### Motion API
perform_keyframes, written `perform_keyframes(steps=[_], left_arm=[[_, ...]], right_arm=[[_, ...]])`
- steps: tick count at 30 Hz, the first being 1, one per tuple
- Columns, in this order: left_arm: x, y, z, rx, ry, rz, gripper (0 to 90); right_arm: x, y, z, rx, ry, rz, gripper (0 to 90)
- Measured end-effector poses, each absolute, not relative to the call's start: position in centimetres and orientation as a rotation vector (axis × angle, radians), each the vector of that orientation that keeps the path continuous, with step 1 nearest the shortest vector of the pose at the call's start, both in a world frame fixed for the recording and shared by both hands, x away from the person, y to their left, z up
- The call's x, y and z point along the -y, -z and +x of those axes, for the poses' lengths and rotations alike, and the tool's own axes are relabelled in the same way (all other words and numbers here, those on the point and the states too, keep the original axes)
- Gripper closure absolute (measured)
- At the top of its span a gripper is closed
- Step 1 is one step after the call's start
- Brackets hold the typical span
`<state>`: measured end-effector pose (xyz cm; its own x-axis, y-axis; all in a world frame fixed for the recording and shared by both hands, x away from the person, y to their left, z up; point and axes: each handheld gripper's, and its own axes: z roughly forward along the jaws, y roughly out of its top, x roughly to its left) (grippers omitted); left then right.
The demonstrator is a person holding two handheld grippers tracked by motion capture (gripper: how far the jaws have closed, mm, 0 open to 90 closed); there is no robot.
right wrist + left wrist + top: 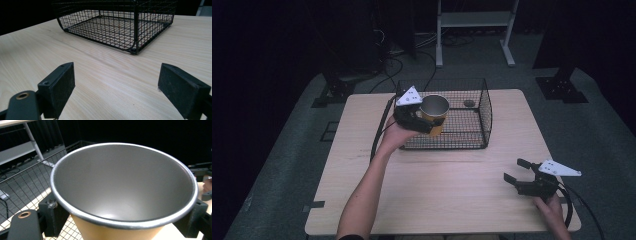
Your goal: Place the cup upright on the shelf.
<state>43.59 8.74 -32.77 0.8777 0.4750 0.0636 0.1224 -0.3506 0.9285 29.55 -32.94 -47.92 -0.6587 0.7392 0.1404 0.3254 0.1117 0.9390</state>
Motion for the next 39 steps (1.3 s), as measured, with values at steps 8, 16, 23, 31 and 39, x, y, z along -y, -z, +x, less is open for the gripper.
perform_keyframes(steps=[8, 16, 23, 31, 39], left_arm=[[-7.8, 33.0, 45.3, -0.455, -0.368, 1.925, 14.7], [-6.9, 33.3, 46.8, -0.448, -0.342, 1.925, 14.6], [-6.3, 33.8, 47.9, -0.451, -0.329, 1.941, 14.6], [-5.8, 34.7, 49.2, -0.464, -0.319, 1.961, 14.6], [-5.3, 35.1, 50.3, -0.471, -0.319, 1.973, 14.6]], right_arm=[[33.0, 47.9, 29.6, -2.035, -1.567, 1.037, 13.0], [33.0, 47.9, 29.6, -2.035, -1.570, 1.036, 13.1], [33.0, 47.9, 29.6, -2.035, -1.574, 1.036, 13.1], [33.1, 47.9, 29.6, -2.034, -1.580, 1.039, 13.0], [33.1, 47.9, 29.6, -2.034, -1.585, 1.038, 13.0]])
